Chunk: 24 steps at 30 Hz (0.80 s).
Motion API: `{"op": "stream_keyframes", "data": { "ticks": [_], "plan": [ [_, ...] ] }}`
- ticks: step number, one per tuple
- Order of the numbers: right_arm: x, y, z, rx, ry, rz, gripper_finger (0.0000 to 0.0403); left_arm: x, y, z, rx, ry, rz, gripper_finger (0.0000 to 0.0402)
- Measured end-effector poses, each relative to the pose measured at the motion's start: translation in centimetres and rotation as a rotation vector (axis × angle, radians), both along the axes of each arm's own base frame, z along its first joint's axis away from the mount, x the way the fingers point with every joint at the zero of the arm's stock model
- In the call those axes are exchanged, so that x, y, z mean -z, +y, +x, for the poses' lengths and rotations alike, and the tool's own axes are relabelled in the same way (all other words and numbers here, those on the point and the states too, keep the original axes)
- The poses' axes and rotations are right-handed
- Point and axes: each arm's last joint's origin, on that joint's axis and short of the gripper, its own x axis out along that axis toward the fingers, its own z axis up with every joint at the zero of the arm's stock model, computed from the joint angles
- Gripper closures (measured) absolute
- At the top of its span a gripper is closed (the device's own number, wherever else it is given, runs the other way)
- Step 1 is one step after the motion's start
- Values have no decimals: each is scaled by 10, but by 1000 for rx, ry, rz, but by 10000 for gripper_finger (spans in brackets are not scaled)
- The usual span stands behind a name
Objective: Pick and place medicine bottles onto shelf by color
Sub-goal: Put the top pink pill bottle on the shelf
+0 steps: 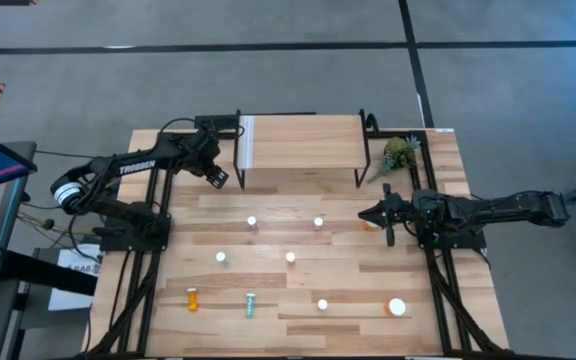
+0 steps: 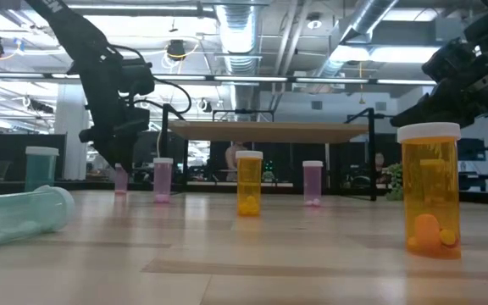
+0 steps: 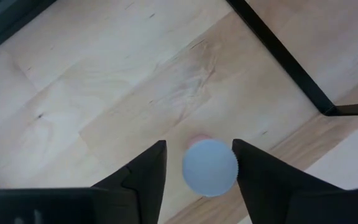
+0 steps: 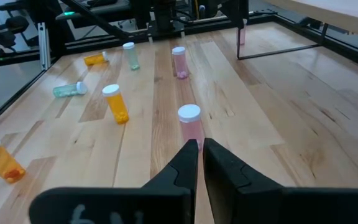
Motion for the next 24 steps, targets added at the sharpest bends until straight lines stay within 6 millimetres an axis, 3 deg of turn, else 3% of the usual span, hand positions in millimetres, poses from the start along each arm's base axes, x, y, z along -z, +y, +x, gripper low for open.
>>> {"op": "stream_keyframes", "data": {
  "ticks": [24],
  "plan": [
    [0,0,0,0,-1,0,352,0,-1,-1,1,7,-8,278]
  ]
}}
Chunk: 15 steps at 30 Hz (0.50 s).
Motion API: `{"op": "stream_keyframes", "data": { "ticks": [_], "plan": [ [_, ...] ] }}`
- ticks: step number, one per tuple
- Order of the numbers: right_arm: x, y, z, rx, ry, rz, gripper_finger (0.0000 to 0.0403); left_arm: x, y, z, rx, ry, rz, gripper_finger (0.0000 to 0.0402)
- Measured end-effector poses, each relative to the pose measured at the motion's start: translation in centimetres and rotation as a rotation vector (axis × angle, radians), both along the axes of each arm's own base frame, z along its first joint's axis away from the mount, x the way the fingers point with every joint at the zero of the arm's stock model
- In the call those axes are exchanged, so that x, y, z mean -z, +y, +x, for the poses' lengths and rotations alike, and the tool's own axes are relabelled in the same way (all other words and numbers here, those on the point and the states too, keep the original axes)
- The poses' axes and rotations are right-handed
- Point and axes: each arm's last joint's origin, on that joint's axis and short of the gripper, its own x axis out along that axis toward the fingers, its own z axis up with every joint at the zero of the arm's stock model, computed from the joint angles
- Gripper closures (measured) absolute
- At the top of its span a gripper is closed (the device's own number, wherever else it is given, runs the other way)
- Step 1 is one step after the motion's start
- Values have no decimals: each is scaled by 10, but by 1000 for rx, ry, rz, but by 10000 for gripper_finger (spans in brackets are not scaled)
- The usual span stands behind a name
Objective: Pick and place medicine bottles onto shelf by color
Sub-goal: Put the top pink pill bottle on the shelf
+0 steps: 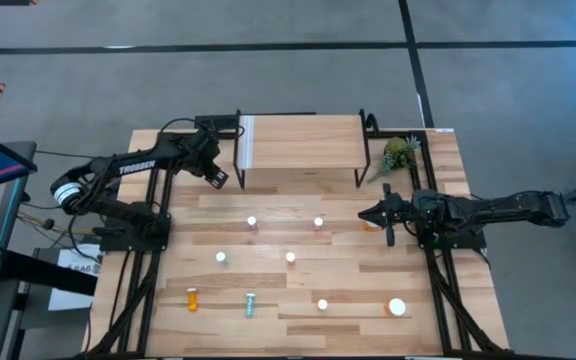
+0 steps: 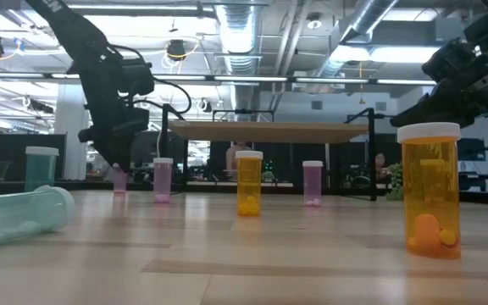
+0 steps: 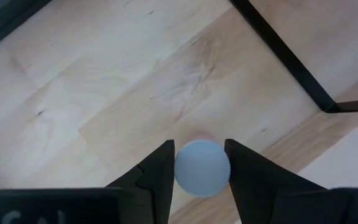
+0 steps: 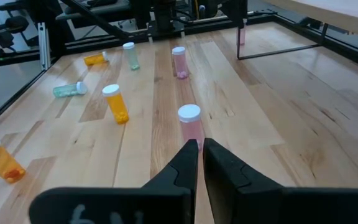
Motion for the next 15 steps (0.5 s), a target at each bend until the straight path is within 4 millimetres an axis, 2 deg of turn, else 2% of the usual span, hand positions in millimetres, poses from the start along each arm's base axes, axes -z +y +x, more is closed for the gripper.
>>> {"op": "stream_keyframes", "data": {
  "ticks": [4,15],
  "plan": [
    [0,0,0,0,1,0,352,-9,0,0,0,6,-6,278],
    [0,0,0,0,0,0,352,-69,4,2,22,4,82,278]
  ]
}}
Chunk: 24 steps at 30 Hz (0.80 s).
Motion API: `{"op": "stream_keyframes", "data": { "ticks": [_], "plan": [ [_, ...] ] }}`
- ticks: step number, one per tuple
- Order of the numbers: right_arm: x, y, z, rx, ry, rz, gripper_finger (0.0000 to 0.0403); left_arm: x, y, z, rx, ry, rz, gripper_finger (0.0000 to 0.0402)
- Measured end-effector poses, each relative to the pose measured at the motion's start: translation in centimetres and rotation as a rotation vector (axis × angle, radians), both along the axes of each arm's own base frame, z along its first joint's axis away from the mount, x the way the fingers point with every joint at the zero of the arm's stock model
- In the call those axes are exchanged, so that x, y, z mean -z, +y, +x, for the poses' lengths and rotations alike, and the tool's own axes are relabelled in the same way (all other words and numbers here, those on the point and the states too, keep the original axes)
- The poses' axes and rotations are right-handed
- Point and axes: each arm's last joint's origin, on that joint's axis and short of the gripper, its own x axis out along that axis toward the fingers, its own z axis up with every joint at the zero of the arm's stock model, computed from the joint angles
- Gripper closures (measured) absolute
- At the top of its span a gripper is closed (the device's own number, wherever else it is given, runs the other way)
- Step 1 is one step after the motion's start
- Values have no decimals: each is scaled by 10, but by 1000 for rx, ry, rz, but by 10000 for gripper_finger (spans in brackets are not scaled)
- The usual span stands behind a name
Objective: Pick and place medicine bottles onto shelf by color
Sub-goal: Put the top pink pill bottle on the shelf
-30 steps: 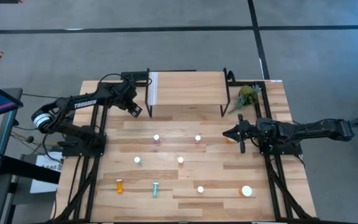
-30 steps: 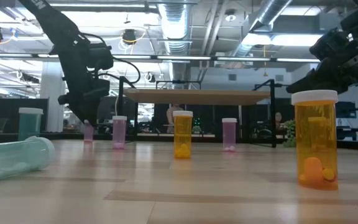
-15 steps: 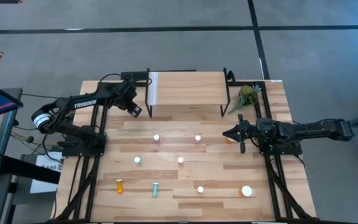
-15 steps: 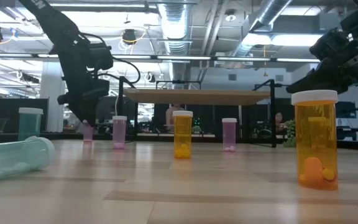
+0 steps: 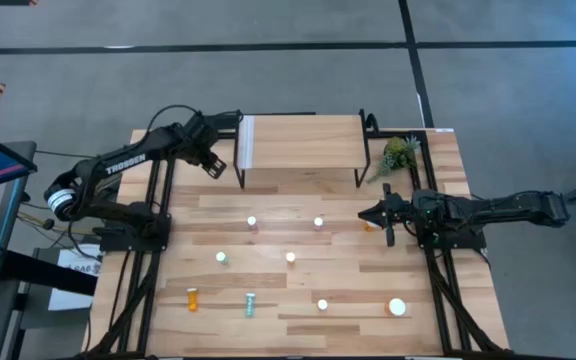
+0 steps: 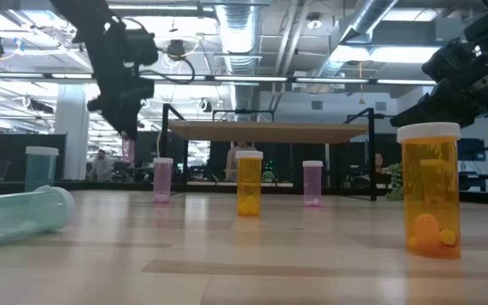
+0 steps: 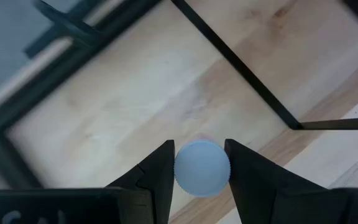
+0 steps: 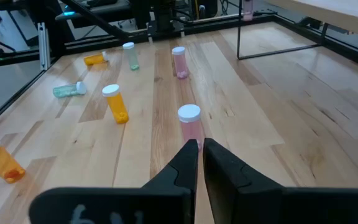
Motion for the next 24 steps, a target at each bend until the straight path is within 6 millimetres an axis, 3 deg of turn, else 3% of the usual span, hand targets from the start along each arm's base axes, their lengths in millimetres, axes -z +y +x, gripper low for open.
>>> {"op": "stream_keyframes", "data": {
  "ticks": [5,13,17,24],
  "plan": [
    [0,0,0,0,0,0,352,-41,2,-1,-15,42,69,278],
    [0,0,0,0,0,0,352,-102,4,2,68,-43,201,278],
    [0,0,0,0,0,0,352,-119,5,3,85,-85,255,278],
    [0,0,0,0,0,0,352,-132,14,14,147,-158,269,278]
  ]
}}
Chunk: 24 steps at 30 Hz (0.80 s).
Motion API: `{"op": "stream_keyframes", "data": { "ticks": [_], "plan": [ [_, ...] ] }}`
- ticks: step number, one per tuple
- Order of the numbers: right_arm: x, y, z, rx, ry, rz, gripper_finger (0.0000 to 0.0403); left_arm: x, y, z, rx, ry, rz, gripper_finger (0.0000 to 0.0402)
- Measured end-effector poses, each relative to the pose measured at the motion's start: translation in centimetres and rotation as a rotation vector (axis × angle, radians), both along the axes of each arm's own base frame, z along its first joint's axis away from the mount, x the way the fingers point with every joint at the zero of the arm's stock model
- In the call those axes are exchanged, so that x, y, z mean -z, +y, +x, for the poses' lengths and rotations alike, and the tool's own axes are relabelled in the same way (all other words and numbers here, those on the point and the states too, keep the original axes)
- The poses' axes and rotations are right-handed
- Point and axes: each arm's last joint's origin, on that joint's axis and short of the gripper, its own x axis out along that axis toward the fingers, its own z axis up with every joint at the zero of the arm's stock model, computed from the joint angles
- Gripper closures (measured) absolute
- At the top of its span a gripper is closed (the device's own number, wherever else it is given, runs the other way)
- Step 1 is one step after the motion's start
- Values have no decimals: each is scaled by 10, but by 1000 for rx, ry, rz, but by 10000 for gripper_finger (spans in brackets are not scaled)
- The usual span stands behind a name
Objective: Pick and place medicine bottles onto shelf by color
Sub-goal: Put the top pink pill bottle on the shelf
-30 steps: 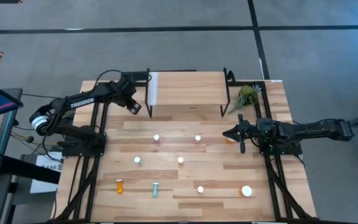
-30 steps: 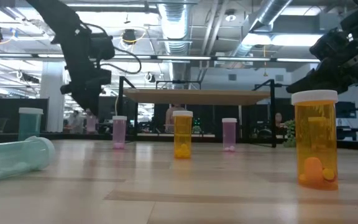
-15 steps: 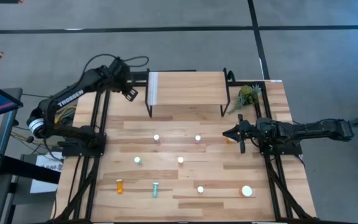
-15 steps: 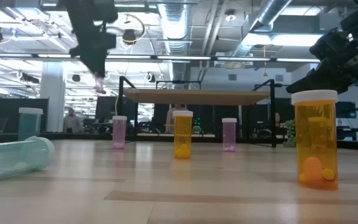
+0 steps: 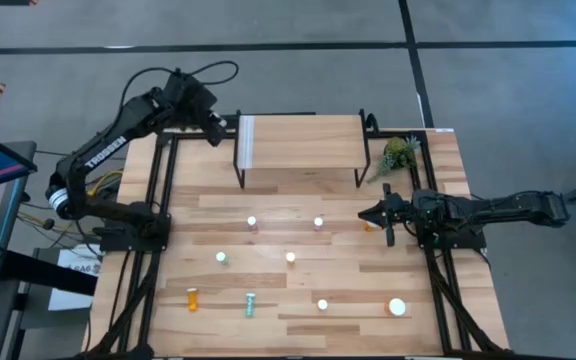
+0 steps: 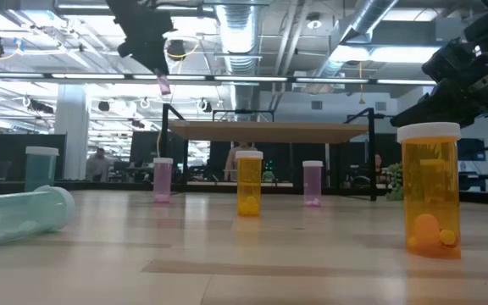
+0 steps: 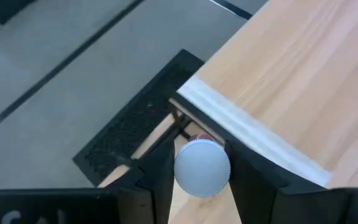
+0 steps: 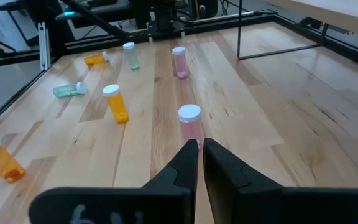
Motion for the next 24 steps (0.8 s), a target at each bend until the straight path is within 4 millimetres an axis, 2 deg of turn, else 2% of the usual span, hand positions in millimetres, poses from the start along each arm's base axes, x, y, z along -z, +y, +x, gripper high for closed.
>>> {"op": "stream_keyframes", "data": {
  "ticks": [16,24],
  "plan": [
    [0,0,0,0,2,0,352,-19,62,67,126,59,-70,278],
    [0,0,0,-1,4,0,352,-2,82,87,153,117,-134,278]
  ]
}}
